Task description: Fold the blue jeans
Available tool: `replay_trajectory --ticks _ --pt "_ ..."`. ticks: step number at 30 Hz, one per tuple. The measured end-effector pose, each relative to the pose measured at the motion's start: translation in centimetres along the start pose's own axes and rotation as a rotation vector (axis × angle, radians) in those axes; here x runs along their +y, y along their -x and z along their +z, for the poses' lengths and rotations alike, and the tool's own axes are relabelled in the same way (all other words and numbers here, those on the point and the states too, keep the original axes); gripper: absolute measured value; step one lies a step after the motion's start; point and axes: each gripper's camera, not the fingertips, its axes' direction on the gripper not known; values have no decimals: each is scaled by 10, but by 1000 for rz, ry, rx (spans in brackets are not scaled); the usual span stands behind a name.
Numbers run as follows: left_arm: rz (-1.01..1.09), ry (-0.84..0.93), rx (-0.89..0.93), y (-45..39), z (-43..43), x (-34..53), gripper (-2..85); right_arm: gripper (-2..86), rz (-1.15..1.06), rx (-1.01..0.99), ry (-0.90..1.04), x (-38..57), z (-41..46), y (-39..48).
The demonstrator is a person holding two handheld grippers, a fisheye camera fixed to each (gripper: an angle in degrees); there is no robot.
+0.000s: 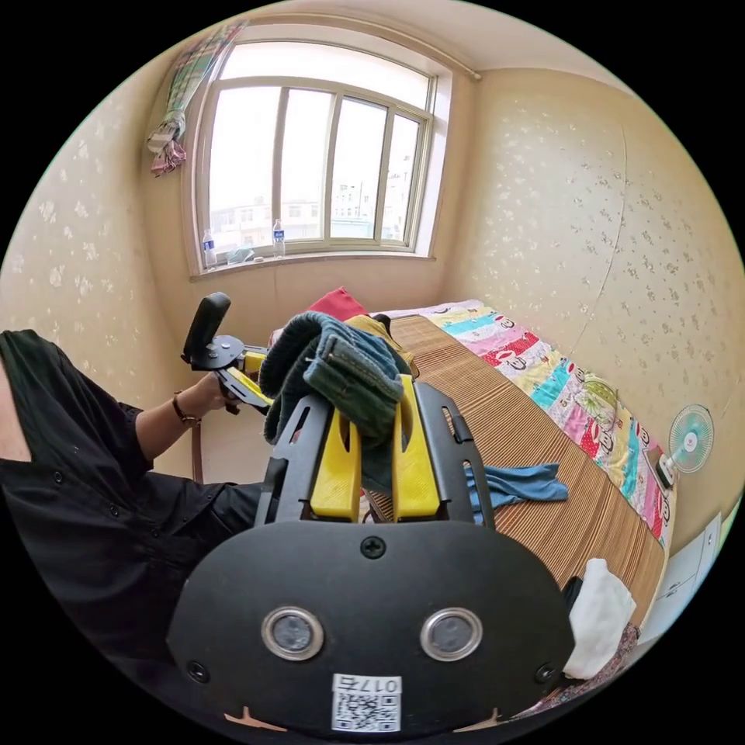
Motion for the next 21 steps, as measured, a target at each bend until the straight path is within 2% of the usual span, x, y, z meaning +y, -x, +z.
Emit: replay_trajectory --ticks 3,6,12,15,17,21 --pt "92 53 -123 -41 32 -5 217 84 5 -17 15 -14 -1 -10" --pt "165 15 -189 -88 53 -4 217 85 -4 -11 23 -26 -3 -18" --pt "274 -213 -224 -165 41 13 181 86 -19 -29 44 -40 -11 -35" --pt "342 -240 -200 -191 46 17 117 86 7 -50 21 -43 -22 -50" --pt "351 -327 -151 -207 41 21 44 86 19 -34 10 -45 -32 -58" --pt "300 -437 45 -213 18 4 39 86 -31 -47 -85 -59 -81 -71"
